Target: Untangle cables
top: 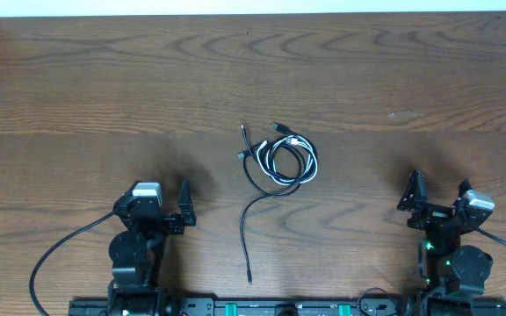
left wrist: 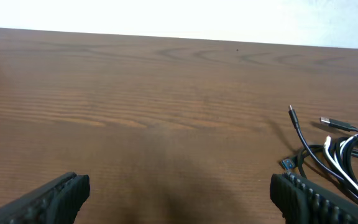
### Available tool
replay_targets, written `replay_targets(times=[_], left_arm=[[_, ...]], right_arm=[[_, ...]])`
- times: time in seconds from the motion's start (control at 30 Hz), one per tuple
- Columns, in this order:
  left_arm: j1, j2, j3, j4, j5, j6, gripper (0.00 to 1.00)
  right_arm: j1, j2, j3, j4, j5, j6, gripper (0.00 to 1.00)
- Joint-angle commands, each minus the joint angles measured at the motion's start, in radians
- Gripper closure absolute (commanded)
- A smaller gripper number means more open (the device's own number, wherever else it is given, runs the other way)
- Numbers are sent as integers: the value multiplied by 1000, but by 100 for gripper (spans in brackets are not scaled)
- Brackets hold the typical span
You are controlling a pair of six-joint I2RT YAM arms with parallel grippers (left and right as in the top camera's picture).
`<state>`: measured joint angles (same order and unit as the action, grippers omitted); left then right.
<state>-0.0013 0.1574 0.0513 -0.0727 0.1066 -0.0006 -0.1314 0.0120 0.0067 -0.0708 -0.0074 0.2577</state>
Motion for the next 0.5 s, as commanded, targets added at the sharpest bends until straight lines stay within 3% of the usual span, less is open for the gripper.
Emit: replay_targets(times=[0.0, 0.2, 0.47], left_arm=[[-1, 306, 440, -222, 133, -84, 0], [-1, 119, 364, -269, 117, -88, 0], [-1, 96, 328, -281, 117, -124, 0]], right_arm=[[8, -5, -2, -5, 2, -12, 1], [8, -5, -2, -5, 2, -12, 1], [8, -5, -2, -5, 2, -12, 1]])
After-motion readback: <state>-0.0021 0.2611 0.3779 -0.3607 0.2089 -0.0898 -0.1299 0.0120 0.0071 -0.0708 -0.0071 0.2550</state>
